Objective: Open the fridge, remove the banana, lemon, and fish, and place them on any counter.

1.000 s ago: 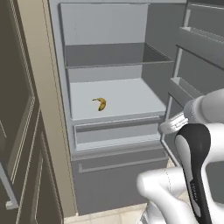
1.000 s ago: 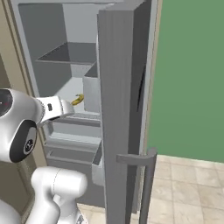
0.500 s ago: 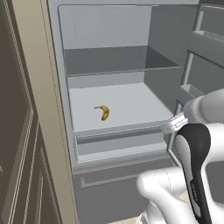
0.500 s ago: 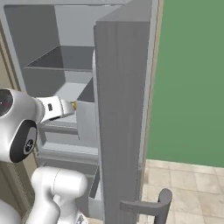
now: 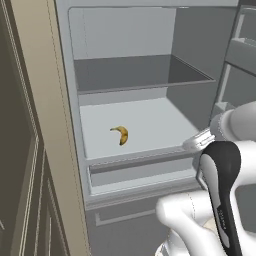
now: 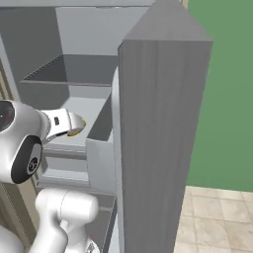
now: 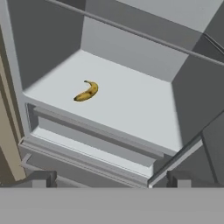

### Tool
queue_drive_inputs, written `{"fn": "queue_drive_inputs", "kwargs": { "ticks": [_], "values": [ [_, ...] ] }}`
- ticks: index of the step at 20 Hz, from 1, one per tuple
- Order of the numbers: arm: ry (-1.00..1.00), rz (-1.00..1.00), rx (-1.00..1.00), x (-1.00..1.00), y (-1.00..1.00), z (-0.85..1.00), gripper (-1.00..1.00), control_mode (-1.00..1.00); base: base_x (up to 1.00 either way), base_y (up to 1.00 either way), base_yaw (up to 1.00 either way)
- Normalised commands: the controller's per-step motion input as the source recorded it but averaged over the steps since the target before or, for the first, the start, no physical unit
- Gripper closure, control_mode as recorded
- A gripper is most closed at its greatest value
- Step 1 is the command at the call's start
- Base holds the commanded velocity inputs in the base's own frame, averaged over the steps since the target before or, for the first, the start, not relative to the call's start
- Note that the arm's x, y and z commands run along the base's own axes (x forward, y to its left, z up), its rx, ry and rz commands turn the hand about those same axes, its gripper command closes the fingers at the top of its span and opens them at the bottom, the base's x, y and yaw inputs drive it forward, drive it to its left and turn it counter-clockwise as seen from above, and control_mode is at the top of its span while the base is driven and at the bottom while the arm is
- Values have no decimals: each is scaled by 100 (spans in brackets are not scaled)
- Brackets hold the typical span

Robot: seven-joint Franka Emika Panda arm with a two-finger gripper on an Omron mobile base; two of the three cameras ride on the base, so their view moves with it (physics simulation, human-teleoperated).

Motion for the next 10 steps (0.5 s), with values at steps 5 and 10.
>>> {"fn": "queue_drive_inputs", "kwargs": {
  "ticks": [5, 10],
  "values": [
    [0, 0, 0, 0, 0, 0, -100, 100, 33, 27, -9],
    [0, -3, 0, 8, 14, -19, -100, -100, 23, 20, -7]
  ]
}}
